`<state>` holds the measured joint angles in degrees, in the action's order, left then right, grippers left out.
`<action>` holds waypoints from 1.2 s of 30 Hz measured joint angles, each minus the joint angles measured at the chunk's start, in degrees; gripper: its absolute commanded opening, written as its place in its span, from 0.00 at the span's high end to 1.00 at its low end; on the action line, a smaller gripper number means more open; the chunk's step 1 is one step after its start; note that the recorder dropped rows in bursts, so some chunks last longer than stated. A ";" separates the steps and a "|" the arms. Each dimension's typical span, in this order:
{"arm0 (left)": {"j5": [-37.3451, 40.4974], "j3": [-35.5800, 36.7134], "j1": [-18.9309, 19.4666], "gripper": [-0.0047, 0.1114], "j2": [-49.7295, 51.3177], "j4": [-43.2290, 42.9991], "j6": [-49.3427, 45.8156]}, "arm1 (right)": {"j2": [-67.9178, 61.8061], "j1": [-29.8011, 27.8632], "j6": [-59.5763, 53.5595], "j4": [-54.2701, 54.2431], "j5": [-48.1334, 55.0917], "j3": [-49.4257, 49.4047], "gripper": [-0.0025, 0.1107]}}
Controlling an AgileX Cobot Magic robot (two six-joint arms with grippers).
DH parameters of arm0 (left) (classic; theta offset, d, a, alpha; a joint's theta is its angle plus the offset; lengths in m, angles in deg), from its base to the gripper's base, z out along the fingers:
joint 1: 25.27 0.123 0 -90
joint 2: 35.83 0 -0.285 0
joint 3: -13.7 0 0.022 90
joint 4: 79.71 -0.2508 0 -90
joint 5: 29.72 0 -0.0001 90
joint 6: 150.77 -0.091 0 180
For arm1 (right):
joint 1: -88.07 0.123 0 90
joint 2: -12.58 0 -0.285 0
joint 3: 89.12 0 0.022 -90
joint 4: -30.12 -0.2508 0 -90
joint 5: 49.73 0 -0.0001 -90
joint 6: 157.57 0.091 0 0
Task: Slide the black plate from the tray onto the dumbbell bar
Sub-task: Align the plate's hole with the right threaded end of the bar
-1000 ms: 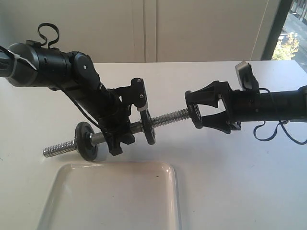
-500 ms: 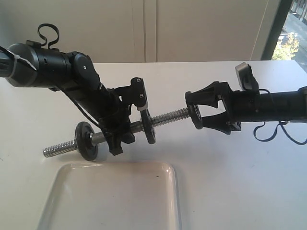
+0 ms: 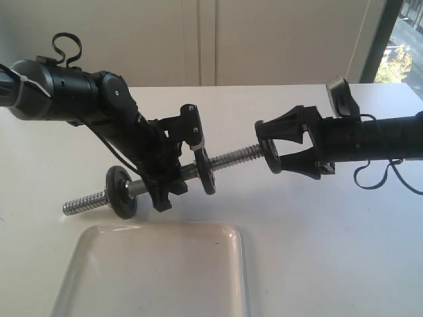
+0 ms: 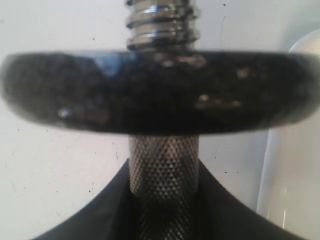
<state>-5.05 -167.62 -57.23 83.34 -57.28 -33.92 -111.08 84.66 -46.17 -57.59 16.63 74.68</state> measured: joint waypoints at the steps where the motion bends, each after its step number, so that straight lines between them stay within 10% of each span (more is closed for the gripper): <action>1: 0.00 0.00 0.00 0.96 0.00 0.00 0.00 | 0.00 0.00 0.00 0.00 0.00 0.00 0.98; 36: -1.41 0.00 0.09 0.96 1.18 0.45 -0.22 | 0.33 -0.46 -1.06 0.67 0.02 0.00 0.98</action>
<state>-6.46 -167.62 -57.13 84.52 -56.83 -34.14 -110.75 84.20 -47.24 -56.92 16.64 74.68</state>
